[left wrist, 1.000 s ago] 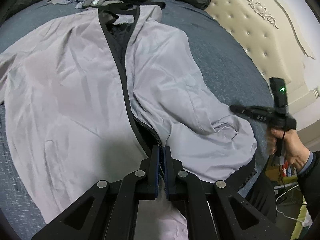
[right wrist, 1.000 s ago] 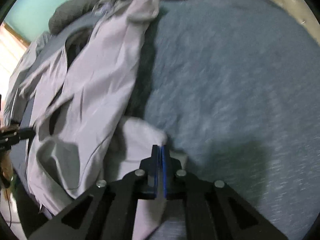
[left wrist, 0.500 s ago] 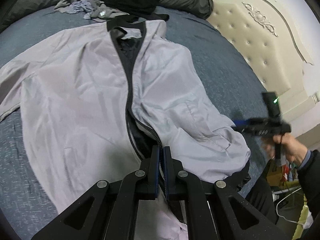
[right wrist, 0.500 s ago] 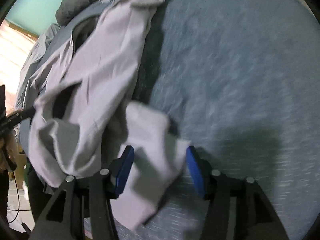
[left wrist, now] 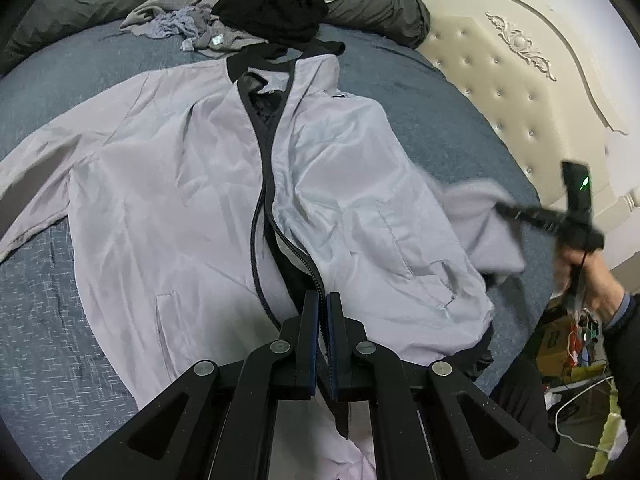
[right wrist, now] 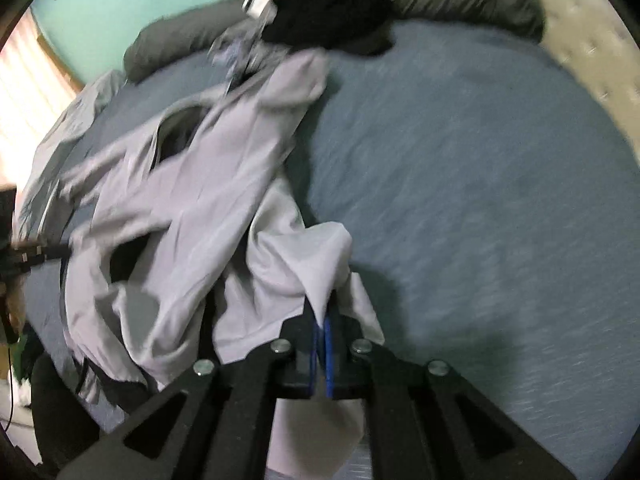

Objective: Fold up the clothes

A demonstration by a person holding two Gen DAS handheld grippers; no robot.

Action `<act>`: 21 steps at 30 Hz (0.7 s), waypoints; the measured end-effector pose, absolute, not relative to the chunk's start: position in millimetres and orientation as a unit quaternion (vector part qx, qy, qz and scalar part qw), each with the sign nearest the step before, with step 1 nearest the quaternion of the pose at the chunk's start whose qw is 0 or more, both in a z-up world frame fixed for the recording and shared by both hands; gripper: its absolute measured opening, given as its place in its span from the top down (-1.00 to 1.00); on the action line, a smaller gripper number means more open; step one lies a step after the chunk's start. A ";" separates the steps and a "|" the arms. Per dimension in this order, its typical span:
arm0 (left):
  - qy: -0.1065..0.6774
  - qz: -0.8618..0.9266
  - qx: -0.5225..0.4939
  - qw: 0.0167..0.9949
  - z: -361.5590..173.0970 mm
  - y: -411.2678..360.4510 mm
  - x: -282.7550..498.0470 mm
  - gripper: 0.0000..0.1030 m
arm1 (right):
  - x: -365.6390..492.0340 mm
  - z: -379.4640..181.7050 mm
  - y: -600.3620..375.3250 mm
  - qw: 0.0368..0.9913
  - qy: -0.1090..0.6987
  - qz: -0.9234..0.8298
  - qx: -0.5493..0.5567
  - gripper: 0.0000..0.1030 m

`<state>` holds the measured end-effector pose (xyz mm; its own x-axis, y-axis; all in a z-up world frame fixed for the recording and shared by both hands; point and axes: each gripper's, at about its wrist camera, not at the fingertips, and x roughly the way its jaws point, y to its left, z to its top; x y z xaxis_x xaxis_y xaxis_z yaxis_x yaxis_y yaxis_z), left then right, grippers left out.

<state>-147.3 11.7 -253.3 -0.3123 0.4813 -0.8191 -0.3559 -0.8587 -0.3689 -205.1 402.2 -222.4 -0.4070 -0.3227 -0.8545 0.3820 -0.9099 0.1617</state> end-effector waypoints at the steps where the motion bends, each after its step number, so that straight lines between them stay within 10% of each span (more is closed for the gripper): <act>1: -0.060 0.808 -0.525 0.259 -251.8 12.7 -146.0 0.93 | -212.3 -214.9 415.7 0.199 0.033 -0.846 0.494 0.96; 21: -0.071 0.768 -0.569 0.286 -287.0 60.4 -127.4 0.92 | -311.1 -99.0 591.0 -0.012 0.062 -0.911 0.408 0.96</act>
<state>-127.4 60.4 -287.0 -0.1883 0.5200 -0.8331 -0.3585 -0.8262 -0.4346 -311.1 591.0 -99.0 -0.6663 0.0730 -0.7421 0.0288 -0.9919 -0.1235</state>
